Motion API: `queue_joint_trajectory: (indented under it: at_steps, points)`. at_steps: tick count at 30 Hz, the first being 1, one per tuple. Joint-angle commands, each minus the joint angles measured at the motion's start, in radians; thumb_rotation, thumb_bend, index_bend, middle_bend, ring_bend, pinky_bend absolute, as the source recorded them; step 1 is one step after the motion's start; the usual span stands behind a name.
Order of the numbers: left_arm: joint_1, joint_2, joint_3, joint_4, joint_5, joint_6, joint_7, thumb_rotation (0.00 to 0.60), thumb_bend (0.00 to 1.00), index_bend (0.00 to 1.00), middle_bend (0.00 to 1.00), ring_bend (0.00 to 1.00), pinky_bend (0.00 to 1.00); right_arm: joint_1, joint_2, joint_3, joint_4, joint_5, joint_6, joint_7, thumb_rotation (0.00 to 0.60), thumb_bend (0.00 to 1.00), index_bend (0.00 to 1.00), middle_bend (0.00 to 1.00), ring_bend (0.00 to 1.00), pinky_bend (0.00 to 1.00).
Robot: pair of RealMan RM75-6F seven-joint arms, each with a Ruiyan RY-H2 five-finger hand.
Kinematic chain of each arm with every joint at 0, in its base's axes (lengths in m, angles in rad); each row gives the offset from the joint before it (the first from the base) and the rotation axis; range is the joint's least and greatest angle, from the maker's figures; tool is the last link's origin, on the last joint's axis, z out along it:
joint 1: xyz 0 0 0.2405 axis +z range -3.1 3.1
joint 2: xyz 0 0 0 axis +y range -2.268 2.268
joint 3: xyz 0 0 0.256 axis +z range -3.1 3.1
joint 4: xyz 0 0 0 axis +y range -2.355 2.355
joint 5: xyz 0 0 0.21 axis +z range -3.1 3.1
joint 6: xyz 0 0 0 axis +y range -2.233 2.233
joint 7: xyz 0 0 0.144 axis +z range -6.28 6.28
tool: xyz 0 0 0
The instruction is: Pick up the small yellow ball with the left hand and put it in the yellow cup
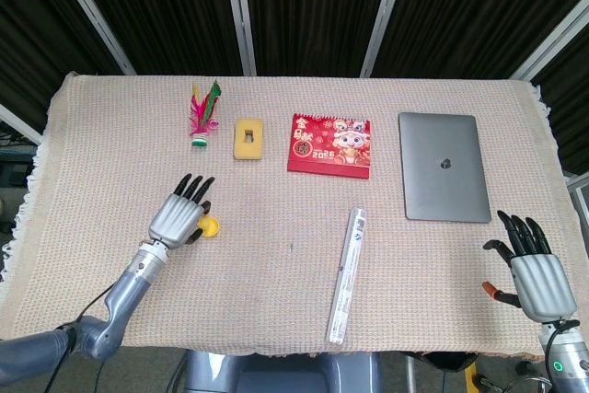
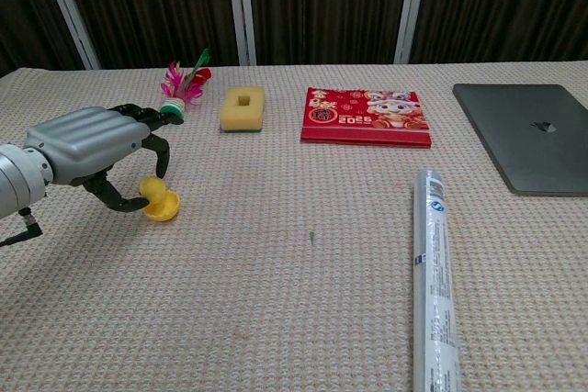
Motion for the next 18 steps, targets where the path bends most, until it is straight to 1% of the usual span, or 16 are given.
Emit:
queue_joint_trajectory:
  at_steps: [1, 8, 13, 15, 18]
  points:
    - [-0.004, -0.01, 0.003, 0.002, -0.001, -0.001, 0.005, 0.6, 0.33, 0.5, 0.0, 0.0, 0.01, 0.0, 0.0, 0.0, 0.0, 0.0, 0.0, 0.001, 0.6, 0.0, 0.38, 0.0, 0.0, 0.0]
    - [-0.003, -0.023, 0.017, 0.003, -0.012, -0.001, 0.014, 0.6, 0.33, 0.5, 0.0, 0.0, 0.01, 0.0, 0.0, 0.0, 0.002, -0.002, 0.002, 0.004, 0.6, 0.0, 0.38, 0.0, 0.0, 0.0]
    - [0.001, -0.014, 0.024, -0.001, -0.016, 0.004, 0.014, 0.6, 0.33, 0.49, 0.0, 0.0, 0.01, 0.0, 0.0, 0.0, 0.002, -0.003, 0.002, 0.003, 0.6, 0.0, 0.38, 0.0, 0.0, 0.0]
    - [0.002, -0.009, 0.026, -0.002, -0.016, 0.006, 0.015, 0.6, 0.32, 0.48, 0.0, 0.0, 0.01, 0.0, 0.0, -0.001, 0.002, -0.003, 0.002, 0.003, 0.6, 0.0, 0.38, 0.0, 0.0, 0.0]
    - [0.004, -0.001, 0.03, -0.004, -0.017, 0.006, 0.013, 0.6, 0.3, 0.43, 0.0, 0.0, 0.0, 0.0, -0.001, -0.001, 0.002, -0.004, 0.004, 0.004, 0.6, 0.0, 0.38, 0.0, 0.0, 0.0]
